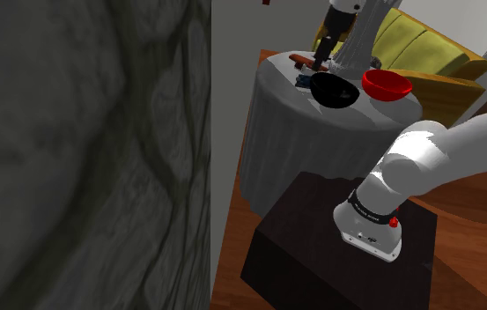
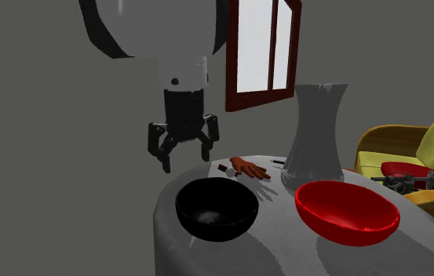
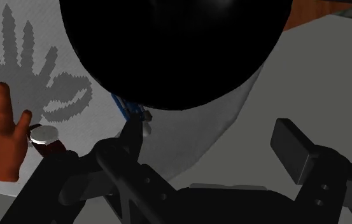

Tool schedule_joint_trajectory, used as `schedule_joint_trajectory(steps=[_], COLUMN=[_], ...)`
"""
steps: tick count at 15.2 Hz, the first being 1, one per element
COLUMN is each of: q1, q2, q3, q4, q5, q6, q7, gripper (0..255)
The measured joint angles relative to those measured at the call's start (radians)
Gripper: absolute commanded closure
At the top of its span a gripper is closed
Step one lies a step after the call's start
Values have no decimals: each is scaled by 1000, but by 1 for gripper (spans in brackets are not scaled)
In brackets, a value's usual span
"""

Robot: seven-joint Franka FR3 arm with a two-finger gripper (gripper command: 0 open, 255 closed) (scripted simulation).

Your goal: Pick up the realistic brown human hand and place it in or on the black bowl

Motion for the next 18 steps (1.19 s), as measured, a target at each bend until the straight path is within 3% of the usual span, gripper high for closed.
schedule_joint_trajectory(steps=[11, 18], q1=[-47, -47], q2=[232, 448], q3=[-195, -312], q4=[77, 202], q5=[-125, -108], q6=[218, 358], q7=[-237, -394], gripper=[0, 0])
